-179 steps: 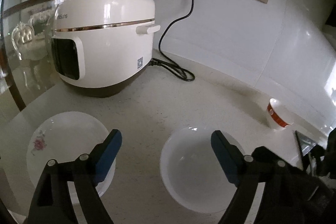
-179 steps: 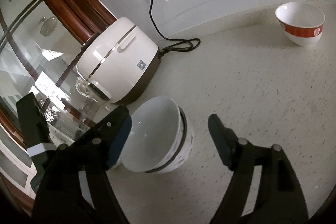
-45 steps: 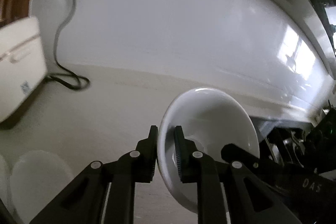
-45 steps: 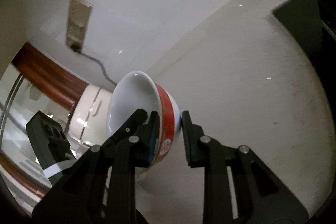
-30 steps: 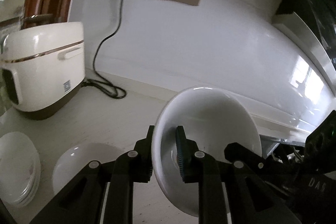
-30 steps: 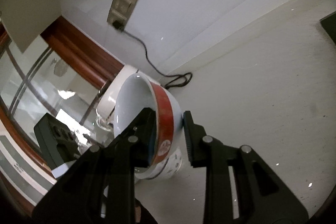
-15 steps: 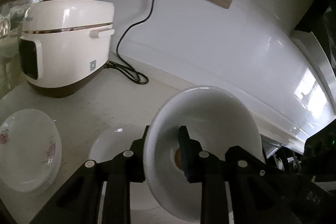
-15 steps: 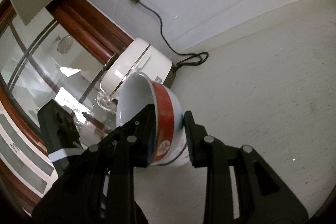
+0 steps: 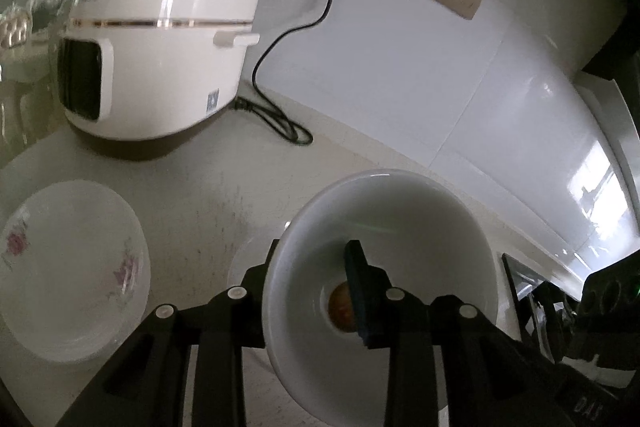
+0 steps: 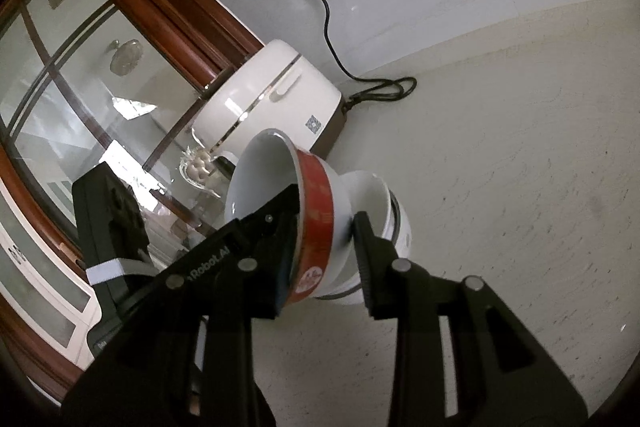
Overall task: Organize plates and bowls
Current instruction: 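Carry the red-banded bowl and lower it into the white bowl, open grippers, then close the left gripper on the rim of the nested bowls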
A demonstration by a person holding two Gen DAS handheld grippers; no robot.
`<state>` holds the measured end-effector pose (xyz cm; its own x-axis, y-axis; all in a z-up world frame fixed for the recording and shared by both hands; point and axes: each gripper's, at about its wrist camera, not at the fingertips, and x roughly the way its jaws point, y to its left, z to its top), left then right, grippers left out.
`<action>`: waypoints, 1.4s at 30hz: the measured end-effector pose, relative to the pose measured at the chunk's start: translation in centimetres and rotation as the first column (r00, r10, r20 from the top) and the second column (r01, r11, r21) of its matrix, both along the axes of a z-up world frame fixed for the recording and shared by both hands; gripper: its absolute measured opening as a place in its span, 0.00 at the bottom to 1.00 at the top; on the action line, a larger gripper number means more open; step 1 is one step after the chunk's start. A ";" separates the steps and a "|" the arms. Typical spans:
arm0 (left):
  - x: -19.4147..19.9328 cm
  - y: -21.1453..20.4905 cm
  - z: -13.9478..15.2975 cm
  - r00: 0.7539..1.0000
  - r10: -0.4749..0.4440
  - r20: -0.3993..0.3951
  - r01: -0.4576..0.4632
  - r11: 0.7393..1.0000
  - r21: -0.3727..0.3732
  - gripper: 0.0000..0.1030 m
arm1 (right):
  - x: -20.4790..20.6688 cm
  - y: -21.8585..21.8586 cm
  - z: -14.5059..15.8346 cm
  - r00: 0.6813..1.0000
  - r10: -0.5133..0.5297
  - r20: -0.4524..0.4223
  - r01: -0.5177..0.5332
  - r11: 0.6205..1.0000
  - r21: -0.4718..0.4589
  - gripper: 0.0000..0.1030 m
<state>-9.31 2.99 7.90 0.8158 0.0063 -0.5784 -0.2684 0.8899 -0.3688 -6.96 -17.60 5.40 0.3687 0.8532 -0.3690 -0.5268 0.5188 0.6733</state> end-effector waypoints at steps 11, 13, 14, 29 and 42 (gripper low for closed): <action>0.4 0.0 -0.7 1.000 0.004 -0.017 -0.004 1.000 0.009 0.29 | 0.0 0.5 -0.1 1.000 0.005 0.013 -0.004 0.999 -0.040 0.38; 0.4 0.0 -0.7 1.000 0.005 -0.019 -0.005 1.000 0.011 0.29 | -0.2 0.7 -0.1 1.000 0.005 0.024 -0.004 0.999 -0.052 0.38; 0.5 0.0 -0.7 1.000 0.007 -0.020 -0.007 1.000 0.012 0.29 | -0.2 0.8 -0.1 1.000 0.004 0.026 -0.003 0.999 -0.054 0.39; 0.8 1.0 -0.6 0.998 0.047 -0.032 -0.046 0.998 0.050 0.30 | -0.9 0.7 0.6 0.993 -0.033 0.116 0.042 0.996 -0.075 0.58; 0.8 0.7 -0.8 0.998 0.044 -0.038 -0.041 0.996 0.078 0.33 | -0.3 0.5 0.3 0.997 -0.041 0.064 0.046 0.996 -0.078 0.68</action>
<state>-8.55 3.68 7.15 0.7904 0.0861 -0.6065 -0.3193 0.9028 -0.2879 -7.31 -17.12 5.67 0.4292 0.8050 -0.4096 -0.5425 0.5923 0.5957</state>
